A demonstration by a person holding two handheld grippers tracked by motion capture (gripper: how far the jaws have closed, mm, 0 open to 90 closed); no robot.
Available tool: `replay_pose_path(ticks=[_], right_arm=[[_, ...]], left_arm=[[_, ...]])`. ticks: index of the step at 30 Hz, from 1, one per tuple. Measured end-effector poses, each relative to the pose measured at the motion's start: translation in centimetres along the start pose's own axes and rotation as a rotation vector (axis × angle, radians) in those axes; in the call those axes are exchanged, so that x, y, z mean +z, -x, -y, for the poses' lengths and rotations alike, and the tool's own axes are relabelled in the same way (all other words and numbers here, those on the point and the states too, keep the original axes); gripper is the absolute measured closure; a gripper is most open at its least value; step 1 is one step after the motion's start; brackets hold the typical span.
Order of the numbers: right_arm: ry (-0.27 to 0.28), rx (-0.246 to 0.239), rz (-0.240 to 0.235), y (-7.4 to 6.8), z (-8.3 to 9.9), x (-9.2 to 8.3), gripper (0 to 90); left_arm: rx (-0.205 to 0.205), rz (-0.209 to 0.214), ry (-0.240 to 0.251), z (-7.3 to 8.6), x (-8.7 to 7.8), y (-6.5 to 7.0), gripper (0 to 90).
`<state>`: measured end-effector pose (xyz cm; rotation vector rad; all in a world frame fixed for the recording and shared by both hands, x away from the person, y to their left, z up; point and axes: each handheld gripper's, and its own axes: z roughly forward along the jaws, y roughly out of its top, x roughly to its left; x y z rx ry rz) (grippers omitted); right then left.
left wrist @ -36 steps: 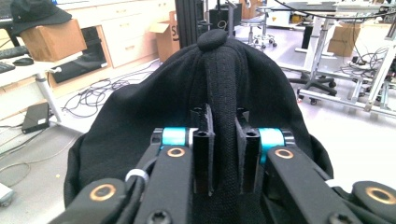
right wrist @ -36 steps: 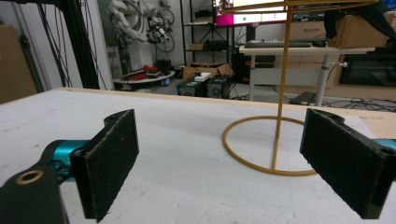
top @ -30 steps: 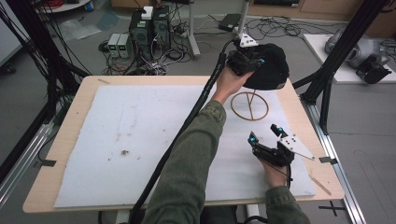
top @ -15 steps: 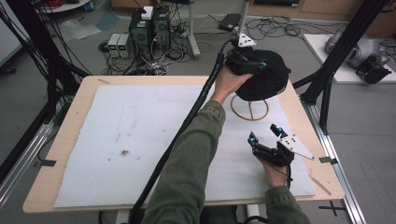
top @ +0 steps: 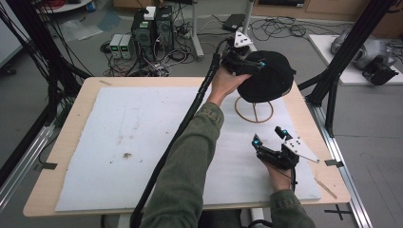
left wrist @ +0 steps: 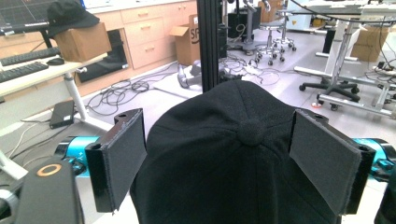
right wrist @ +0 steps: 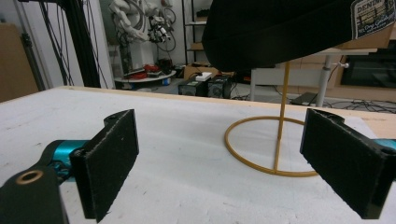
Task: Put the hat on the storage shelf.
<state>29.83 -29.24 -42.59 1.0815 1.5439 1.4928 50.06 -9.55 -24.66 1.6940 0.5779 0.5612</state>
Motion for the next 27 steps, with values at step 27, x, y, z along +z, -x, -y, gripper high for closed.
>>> replay_pose_path(ticks=[27], right_arm=[[-0.010, -0.008, 0.009, -0.1, 0.1, 0.3, 10.7]], left_arm=[[0.038, -0.030, 0.021, 1.2, -9.1, -1.7, 17.8]])
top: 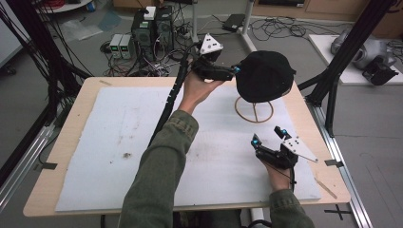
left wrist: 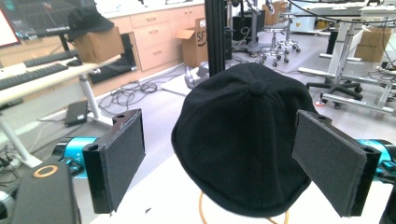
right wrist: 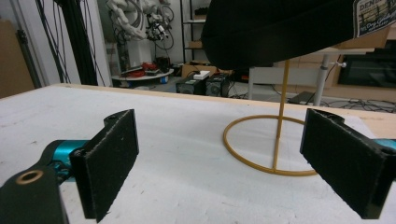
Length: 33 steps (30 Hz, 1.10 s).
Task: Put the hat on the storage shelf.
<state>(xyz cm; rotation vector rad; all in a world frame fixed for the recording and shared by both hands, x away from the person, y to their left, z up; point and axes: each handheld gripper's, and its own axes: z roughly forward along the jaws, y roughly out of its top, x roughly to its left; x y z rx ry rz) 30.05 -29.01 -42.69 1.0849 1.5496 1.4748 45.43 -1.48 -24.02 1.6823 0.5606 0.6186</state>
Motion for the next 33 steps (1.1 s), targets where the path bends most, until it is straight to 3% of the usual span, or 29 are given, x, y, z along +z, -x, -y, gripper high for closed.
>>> replay_pose_path(ticks=[3, 15, 25, 33], right_arm=[[-0.001, -0.008, 0.000, -0.1, 0.0, 0.1, 10.7], [-0.017, -0.015, -0.003, -0.6, 0.1, 0.4, 10.7], [-0.013, -0.029, -0.002, -0.6, 0.1, 0.4, 10.7], [-0.021, -0.032, -0.007, -0.8, 0.2, 0.5, 10.7]], left_arm=[[0.018, -0.005, -0.006, 0.4, -1.5, -0.1, 17.8], [-0.009, -0.081, 0.026, 2.8, -7.2, -1.8, 17.8], [-0.063, -0.174, 0.057, 5.9, -12.4, -3.7, 17.8], [-0.076, -0.257, 0.075, 8.2, -16.3, -4.6, 17.8]])
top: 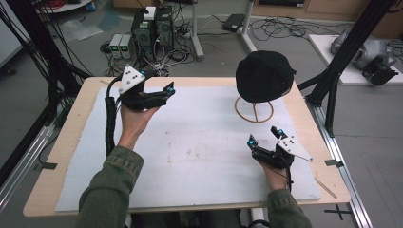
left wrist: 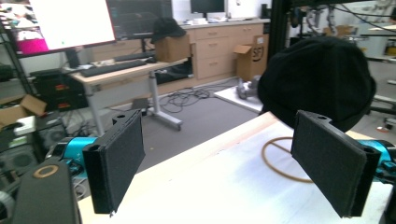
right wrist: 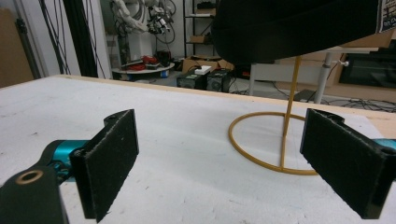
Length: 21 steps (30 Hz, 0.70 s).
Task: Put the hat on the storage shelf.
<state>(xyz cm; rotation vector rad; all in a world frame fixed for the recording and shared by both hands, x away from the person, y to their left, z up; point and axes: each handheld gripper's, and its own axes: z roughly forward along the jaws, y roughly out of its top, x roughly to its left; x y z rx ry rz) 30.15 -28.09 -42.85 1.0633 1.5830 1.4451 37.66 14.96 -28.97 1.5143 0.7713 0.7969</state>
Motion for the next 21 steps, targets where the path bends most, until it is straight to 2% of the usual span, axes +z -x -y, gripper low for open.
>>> replay_pose_path(ticks=[11, 21], right_arm=[[-0.003, 0.002, -0.003, -0.1, 0.0, 0.1, 10.7], [-0.004, 0.011, -0.001, -0.3, 0.0, 0.2, 10.7]], left_arm=[[-0.033, -0.093, 0.014, 3.4, -4.5, -1.7, 17.6], [-0.030, -0.172, -0.010, 6.8, -7.3, -1.8, 17.3]])
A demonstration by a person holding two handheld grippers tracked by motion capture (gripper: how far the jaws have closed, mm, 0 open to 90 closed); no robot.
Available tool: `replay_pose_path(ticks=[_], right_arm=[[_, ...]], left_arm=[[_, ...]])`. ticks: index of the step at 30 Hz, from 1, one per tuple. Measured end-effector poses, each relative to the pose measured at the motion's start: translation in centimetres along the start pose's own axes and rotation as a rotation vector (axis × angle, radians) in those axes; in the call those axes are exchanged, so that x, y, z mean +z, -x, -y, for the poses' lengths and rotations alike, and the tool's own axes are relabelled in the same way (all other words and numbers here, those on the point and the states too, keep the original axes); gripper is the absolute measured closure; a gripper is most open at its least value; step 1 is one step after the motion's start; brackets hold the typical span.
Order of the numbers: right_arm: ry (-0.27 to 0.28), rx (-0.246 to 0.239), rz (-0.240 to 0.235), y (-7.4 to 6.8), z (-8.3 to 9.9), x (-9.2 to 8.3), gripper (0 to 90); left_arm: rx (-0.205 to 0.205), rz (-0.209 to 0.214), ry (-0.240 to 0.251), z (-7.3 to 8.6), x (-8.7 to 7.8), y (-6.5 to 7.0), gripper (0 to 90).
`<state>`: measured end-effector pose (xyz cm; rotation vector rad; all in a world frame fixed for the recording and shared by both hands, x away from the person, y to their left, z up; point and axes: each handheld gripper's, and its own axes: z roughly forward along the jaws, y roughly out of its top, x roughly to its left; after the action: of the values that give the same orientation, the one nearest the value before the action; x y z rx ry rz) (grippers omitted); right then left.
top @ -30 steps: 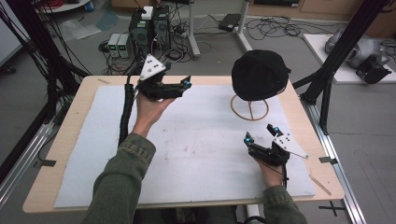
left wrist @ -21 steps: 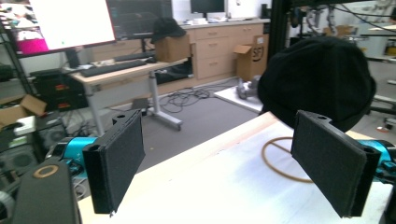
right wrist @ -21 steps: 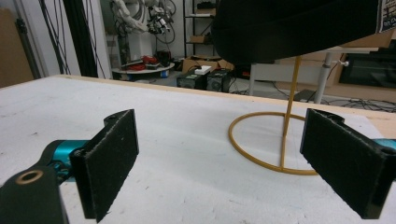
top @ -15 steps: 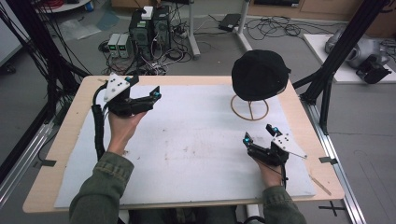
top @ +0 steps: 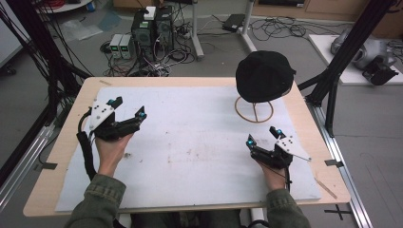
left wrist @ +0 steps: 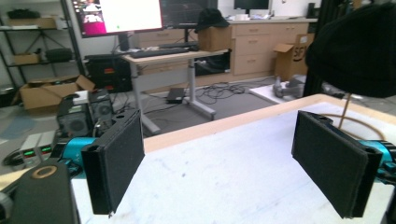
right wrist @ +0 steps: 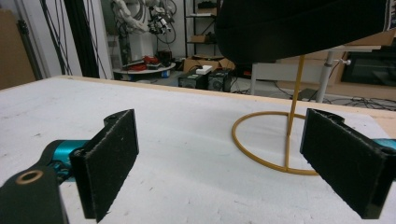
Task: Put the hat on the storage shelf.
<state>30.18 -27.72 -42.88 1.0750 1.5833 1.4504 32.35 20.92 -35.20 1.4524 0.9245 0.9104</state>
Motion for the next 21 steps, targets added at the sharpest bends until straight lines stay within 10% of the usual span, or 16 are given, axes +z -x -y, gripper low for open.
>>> replay_pose_path(ticks=[21], right_arm=[[0.013, 0.014, 0.068, 0.2, -0.1, -0.3, 10.7]], left_arm=[[-0.056, -0.219, 0.001, 5.5, -4.6, -1.3, 16.7]])
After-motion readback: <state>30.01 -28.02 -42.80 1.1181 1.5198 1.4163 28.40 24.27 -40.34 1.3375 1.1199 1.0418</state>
